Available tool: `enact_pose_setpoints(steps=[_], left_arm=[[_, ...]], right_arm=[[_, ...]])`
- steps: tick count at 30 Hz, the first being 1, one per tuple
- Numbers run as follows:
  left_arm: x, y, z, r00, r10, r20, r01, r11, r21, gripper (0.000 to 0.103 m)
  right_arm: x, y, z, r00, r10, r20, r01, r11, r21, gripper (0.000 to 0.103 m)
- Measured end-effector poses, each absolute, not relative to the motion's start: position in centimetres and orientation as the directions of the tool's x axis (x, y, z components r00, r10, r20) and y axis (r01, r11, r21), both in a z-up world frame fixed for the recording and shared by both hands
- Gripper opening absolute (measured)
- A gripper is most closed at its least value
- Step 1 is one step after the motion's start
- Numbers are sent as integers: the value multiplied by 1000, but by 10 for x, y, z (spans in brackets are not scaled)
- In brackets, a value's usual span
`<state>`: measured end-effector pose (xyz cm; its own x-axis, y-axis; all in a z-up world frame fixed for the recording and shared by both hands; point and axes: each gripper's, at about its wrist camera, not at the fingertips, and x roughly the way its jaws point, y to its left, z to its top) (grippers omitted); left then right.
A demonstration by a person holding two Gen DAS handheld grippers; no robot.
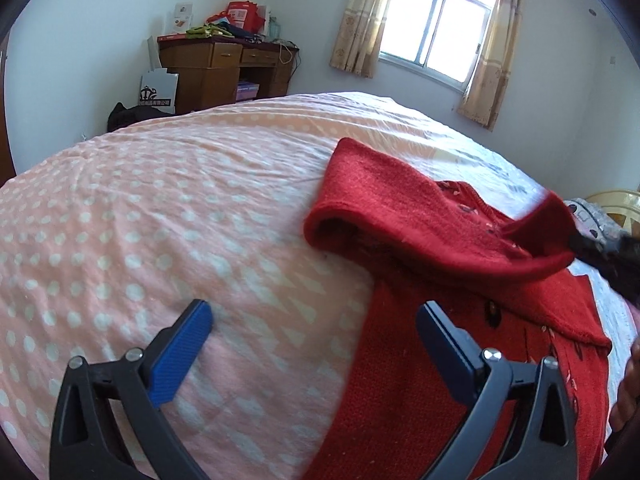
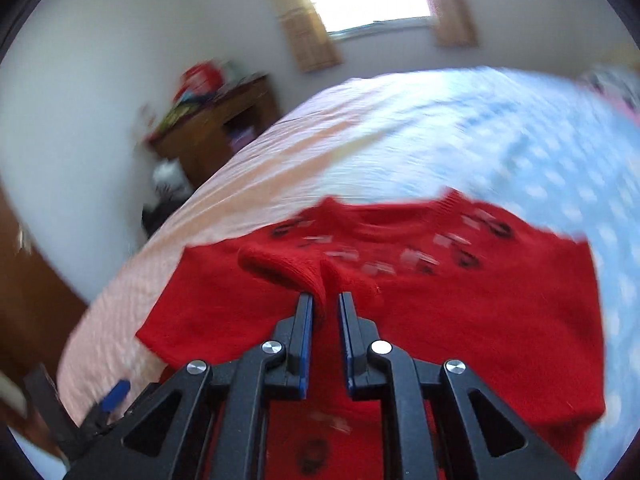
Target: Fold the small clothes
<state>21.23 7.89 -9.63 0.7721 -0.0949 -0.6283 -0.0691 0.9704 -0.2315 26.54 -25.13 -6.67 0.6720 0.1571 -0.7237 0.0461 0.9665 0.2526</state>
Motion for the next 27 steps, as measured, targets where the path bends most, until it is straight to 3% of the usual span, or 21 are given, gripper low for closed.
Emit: enact_pose_setpoints(steps=[4, 6, 8, 10, 12, 17, 18, 19, 21, 24, 27], left_arm=[[226, 69, -92, 733, -55, -678, -77, 984, -163, 103], [239, 58, -86, 706, -82, -703, -7, 992, -123, 103], [251, 46, -80, 696, -80, -713, 56, 997, -57, 103], [264, 35, -77, 698, 3, -716, 57, 997, 60, 103], [271, 36, -76, 698, 13, -716, 58, 995, 75, 103], [276, 60, -82, 681, -49, -731, 28, 999, -40, 103], [275, 64, -84, 678, -53, -733, 18, 998, -56, 103], [272, 66, -85, 676, -60, -735, 11, 997, -72, 103], [268, 69, -86, 676, -55, -735, 1, 997, -73, 103], [270, 69, -86, 670, -45, -741, 1, 998, -60, 103], [275, 63, -82, 677, -51, -734, 15, 998, -56, 103]], right_arm=[[255, -285, -91, 614, 180, -769, 120, 941, 317, 13], [254, -287, -100, 582, 208, -786, 128, 931, 342, 15], [252, -291, -98, 573, 239, -784, 132, 917, 376, 29], [253, -292, -91, 603, 240, -761, 128, 912, 390, 61], [258, -294, -83, 636, 227, -738, 126, 912, 389, 77], [288, -294, -89, 593, 296, -749, 100, 896, 433, 77], [292, -291, -93, 564, 281, -776, 101, 910, 403, 65], [297, -284, -98, 530, 271, -804, 87, 925, 370, 33], [303, -271, -105, 475, 259, -841, 53, 946, 321, 0], [306, -259, -86, 520, 214, -827, 9, 967, 256, 0], [303, -263, -34, 631, 251, -734, -28, 953, 301, 0]])
